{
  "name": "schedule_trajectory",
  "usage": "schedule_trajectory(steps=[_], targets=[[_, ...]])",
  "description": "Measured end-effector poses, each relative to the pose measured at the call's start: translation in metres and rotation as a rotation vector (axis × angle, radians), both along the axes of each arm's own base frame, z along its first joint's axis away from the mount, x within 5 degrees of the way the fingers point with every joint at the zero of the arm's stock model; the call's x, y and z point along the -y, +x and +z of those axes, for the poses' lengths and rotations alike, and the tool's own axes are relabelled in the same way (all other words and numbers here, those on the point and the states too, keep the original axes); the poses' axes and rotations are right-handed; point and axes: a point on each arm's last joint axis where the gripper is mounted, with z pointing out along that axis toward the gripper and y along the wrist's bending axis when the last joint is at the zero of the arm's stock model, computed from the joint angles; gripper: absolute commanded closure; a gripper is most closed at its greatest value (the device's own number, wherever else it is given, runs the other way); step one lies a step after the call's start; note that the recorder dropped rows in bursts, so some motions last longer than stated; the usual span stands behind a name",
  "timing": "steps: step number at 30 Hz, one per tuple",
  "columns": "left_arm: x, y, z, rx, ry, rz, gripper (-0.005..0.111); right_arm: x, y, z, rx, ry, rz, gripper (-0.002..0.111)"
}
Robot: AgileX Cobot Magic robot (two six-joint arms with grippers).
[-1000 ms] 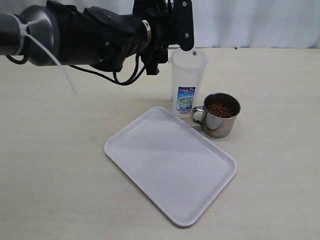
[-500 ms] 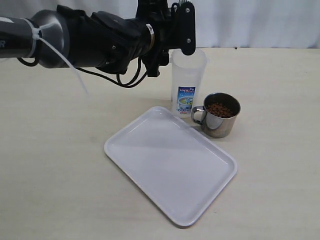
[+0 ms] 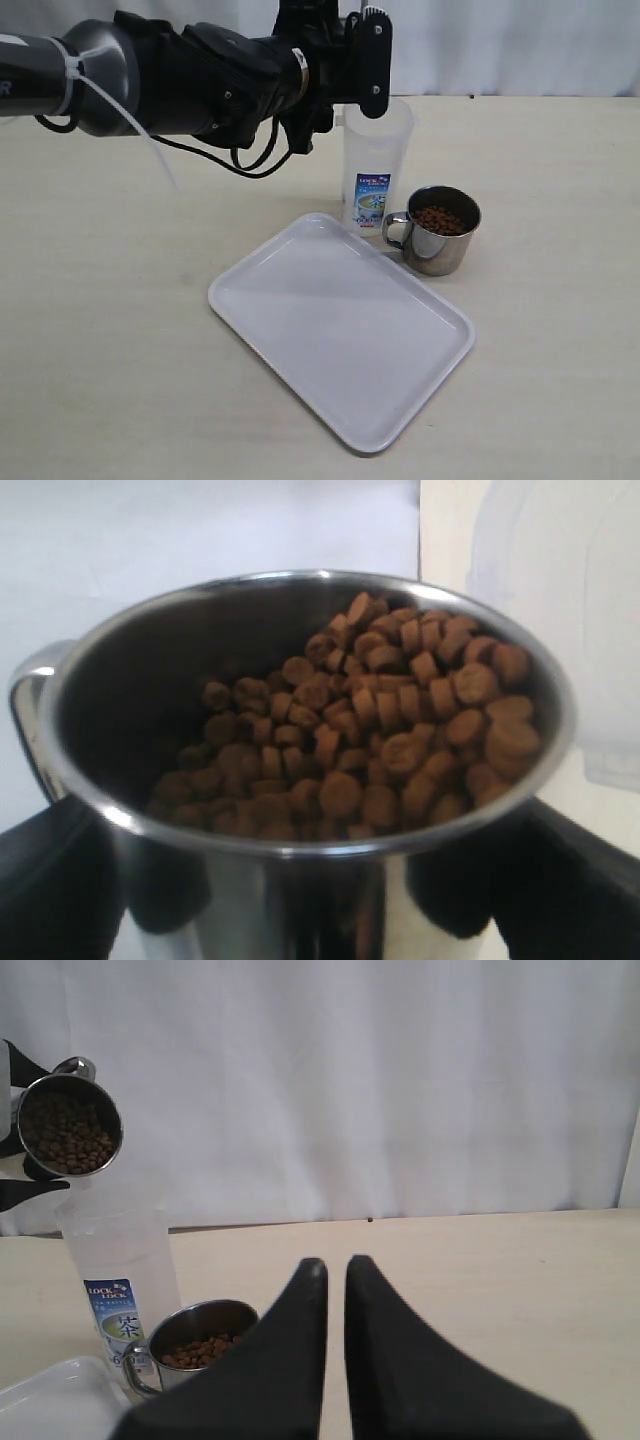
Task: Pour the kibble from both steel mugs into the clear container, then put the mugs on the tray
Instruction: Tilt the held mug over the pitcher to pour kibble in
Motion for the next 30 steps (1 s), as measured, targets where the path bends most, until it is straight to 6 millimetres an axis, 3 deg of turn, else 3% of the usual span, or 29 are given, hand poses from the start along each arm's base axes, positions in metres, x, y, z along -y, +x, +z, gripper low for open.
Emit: schedule_trajectory(steps=[30], targets=[[0.010,-0.009,0.002,0.060,0.105,-0.019,0.107,0.000,0.000,0.000,0.000,0.000,0.000,0.103]])
